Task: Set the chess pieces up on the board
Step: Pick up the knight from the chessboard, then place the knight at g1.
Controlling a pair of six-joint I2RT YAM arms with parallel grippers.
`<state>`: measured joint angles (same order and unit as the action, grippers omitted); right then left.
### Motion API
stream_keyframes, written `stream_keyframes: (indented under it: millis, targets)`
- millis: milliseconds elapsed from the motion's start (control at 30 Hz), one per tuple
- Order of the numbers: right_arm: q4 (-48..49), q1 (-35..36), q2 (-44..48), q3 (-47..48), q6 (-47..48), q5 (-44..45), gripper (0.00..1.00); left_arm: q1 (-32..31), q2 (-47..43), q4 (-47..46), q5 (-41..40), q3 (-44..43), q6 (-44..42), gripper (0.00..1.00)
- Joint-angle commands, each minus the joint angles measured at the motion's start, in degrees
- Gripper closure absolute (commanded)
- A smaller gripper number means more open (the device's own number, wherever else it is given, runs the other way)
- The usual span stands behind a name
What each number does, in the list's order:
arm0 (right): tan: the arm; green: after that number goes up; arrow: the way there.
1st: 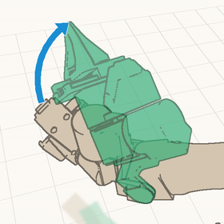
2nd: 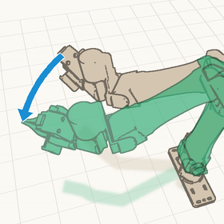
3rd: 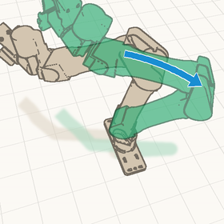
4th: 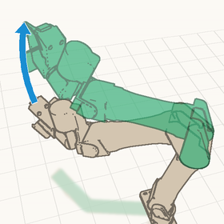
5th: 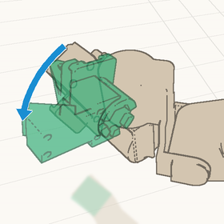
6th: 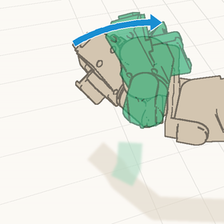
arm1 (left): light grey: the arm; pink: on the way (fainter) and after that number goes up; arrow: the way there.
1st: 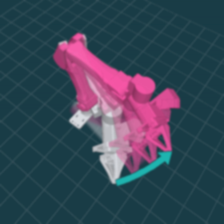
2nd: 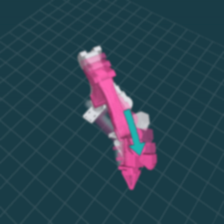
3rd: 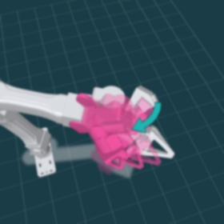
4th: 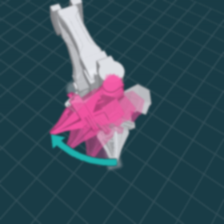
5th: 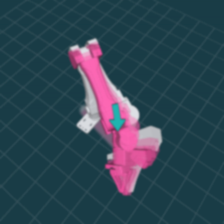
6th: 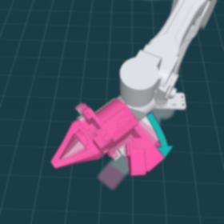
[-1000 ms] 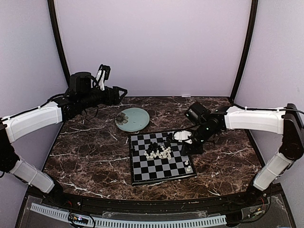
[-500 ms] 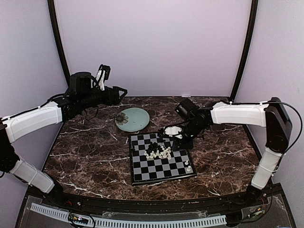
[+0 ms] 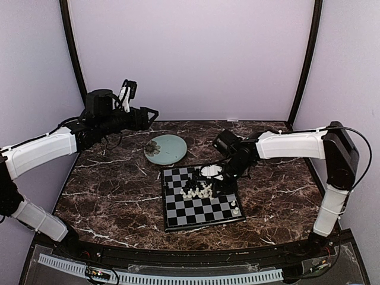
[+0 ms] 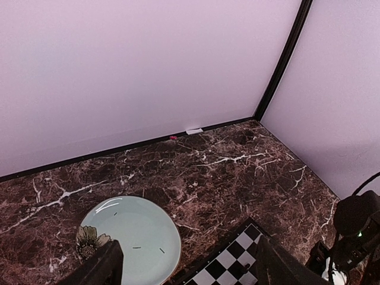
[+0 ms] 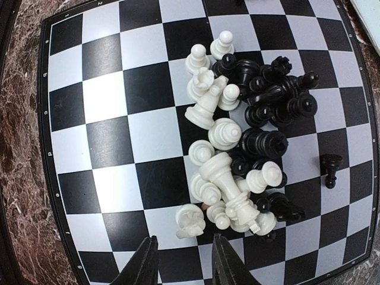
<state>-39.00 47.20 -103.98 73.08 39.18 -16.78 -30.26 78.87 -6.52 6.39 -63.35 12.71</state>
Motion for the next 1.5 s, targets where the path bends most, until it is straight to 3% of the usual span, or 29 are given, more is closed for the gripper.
stream_keyframes:
  millis: [0, 200, 733, 1467]
  targets:
    - [0.0, 1.0, -1.3, 1.9, -0.3, -0.5, 0.67, -0.1, -2.5, -0.2, -0.4, 0.1, -0.1, 0.21]
    - [0.0, 1.3, -2.5, 2.4, -0.9, 0.0, 0.69, -0.1, -2.8, -0.2, -0.3, 0.2, -0.1, 0.21]
    - [-0.8, 1.4, -2.1, 2.6, -1.6, 0.5, 0.95, -0.1, -2.8, -0.2, -0.3, 0.2, -0.2, 0.21]
    - [-7.3, 2.1, 13.7, -10.5, 1.1, -5.4, 0.96, -0.1, -1.6, -0.1, -0.5, 0.1, -0.3, 0.21]
